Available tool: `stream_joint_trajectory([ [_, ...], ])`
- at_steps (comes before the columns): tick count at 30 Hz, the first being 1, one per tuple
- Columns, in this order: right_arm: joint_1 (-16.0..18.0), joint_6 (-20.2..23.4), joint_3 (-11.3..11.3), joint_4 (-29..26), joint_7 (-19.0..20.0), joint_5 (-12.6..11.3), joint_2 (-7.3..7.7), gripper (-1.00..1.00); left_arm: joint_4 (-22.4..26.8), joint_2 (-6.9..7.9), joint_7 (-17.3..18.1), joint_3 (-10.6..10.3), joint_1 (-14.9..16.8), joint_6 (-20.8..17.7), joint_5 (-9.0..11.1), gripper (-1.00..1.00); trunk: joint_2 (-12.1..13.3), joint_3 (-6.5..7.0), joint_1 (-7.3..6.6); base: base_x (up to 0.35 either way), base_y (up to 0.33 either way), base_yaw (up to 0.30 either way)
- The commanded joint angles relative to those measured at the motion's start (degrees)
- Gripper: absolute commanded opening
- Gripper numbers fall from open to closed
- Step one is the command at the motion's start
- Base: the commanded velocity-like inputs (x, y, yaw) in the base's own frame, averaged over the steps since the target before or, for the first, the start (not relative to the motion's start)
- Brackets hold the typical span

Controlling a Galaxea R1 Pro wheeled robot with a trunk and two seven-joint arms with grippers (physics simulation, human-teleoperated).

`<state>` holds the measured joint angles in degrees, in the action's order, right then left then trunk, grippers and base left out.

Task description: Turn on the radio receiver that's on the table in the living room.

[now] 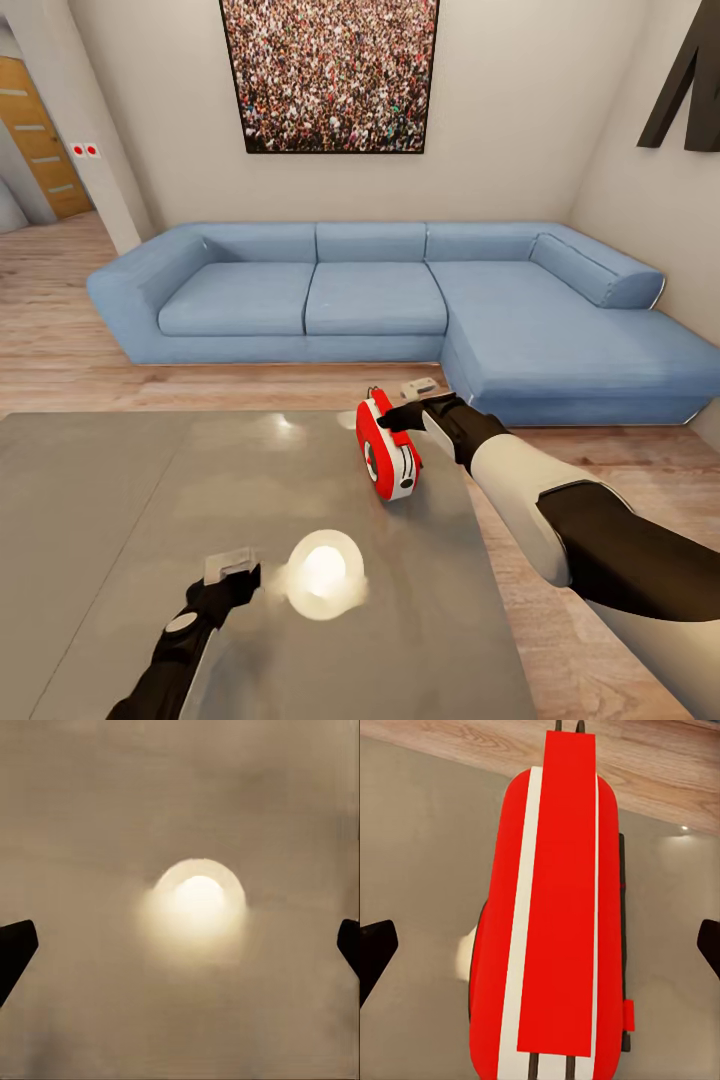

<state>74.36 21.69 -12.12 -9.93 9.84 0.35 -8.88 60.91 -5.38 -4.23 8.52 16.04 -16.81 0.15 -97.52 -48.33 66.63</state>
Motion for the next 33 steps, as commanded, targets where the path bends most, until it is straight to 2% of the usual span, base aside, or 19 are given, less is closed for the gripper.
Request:
stream_joint_trajectory([
  [1,0.0,0.0,0.0,0.0,0.0,0.0,0.0,1.0,-0.2,0.01,0.0,0.3,0.0,-0.1,0.0,1.0,0.0,-0.01,0.0,0.0,0.0,0.0],
  [5,0.0,0.1,0.0,0.0,0.0,0.0,0.0,1.0,2.3,0.0,-0.1,2.6,0.0,-1.4,0.0,1.0,0.0,-0.01,0.0,0.0,0.0,0.0],
  [9,0.0,0.1,0.0,0.0,0.0,0.0,0.0,1.0,7.1,0.04,0.0,6.6,0.0,-7.5,0.0,1.0,0.0,-0.01,0.0,0.0,0.0,0.0],
  [11,0.0,0.1,0.0,0.0,0.0,0.0,0.0,1.0,7.8,-0.04,0.0,7.7,0.0,-8.6,0.0,1.0,0.0,-0.01,0.0,0.0,0.0,0.0],
  [25,0.0,0.3,0.0,0.0,-0.1,0.1,0.0,1.0,7.5,-0.33,0.0,8.1,0.0,-8.9,0.0,1.0,0.0,-0.01,0.0,0.0,0.0,0.0],
  [30,0.0,4.9,0.0,-0.1,-0.1,0.4,0.0,1.0,7.4,-0.33,0.0,8.1,0.0,-8.8,0.0,1.0,0.0,-0.01,0.0,0.0,0.0,0.0],
  [33,0.0,6.1,-0.1,-0.1,-0.1,0.5,-0.06,1.0,7.4,-0.33,0.0,8.1,0.0,-8.8,0.0,1.0,0.0,-0.01,0.0,0.0,0.0,0.0],
])
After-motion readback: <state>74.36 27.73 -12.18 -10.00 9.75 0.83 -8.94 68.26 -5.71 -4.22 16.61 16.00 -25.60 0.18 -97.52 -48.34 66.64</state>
